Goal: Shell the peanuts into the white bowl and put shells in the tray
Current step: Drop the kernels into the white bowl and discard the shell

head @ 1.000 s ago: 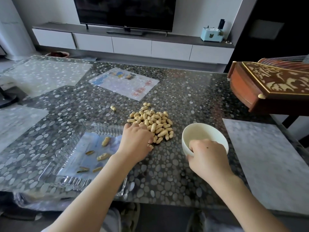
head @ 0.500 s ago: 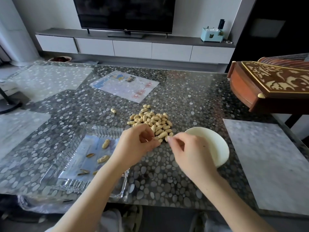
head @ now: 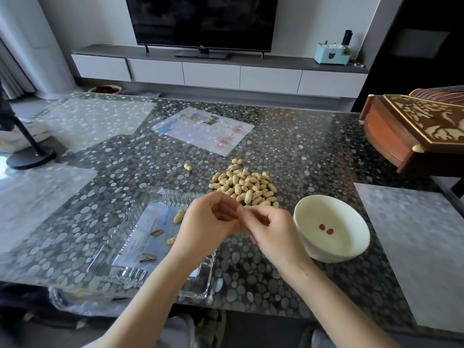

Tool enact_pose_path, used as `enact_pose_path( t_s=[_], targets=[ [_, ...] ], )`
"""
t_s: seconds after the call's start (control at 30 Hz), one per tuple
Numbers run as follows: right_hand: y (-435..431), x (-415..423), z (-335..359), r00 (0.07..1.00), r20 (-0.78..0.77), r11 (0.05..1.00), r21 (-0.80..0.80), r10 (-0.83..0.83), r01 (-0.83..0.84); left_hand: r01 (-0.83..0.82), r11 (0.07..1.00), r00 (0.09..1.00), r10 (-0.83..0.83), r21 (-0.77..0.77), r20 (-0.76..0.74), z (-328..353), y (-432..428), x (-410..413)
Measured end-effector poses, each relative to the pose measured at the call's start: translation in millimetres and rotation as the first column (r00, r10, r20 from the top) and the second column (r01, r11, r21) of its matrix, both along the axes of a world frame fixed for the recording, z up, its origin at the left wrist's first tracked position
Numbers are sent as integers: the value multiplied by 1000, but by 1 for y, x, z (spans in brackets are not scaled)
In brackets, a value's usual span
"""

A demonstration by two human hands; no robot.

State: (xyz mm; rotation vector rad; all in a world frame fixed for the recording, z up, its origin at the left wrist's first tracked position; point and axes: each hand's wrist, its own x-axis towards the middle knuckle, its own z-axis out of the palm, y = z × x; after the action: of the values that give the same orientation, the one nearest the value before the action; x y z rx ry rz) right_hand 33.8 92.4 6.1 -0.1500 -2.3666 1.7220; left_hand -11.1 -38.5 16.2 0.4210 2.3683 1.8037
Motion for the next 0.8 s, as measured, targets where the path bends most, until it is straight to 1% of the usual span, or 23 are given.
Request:
enact_pose_path(
  t_s=[0.07, 0.13, 0.23, 0.3, 0.33, 0.4, 0.43, 0.47, 0.53, 0.6, 0.7, 0.8],
  targets=[
    [-5, -1, 3, 998, -46, 998, 48, 34, -31, -29, 999, 1000, 29, -29, -11, 2, -1, 0],
    [-9, -3, 3, 996, -72, 994, 97, 57, -50, -26, 999, 999, 27, -29, 38, 4, -8, -4],
    [-11, -9, -2, 997, -67, 991, 132, 48, -39, 56, 998, 987, -56, 6, 152, 10, -21, -10],
    [-12, -12, -6, 998, -57, 988, 150, 39, -30, 101, 995, 974, -99, 3, 202, 12, -27, -10],
    [-14, -12, -8, 997, -61, 985, 170, 36, -25, 91, 995, 977, -84, -30, 197, 12, -28, -10],
    [-18, -12, -9, 996, -87, 974, 224, 31, -11, 6, 984, 995, 12, -178, 100, 11, -30, -10],
    [-19, -13, -9, 995, -95, 970, 243, 29, -5, -41, 974, 997, 53, -225, 49, 11, -31, -11],
    [-21, -13, -8, 995, -93, 967, 254, 35, -10, -70, 971, 997, 78, -230, 27, 11, -32, -12],
    [-24, -13, -9, 995, -86, 961, 274, 53, -27, -75, 981, 995, 87, -179, 57, 13, -35, -14],
    [-28, -12, -9, 995, -87, 958, 285, 52, -25, -23, 990, 993, 39, -143, 108, 14, -36, -15],
    [-34, -11, -10, 997, -65, 968, 252, 30, -13, 53, 994, 984, -35, -100, 174, 12, -35, -15],
    [-29, -13, -7, 995, -42, 962, 262, 94, -80, 70, 997, 956, -74, 25, 284, 12, -35, -17]
  ],
)
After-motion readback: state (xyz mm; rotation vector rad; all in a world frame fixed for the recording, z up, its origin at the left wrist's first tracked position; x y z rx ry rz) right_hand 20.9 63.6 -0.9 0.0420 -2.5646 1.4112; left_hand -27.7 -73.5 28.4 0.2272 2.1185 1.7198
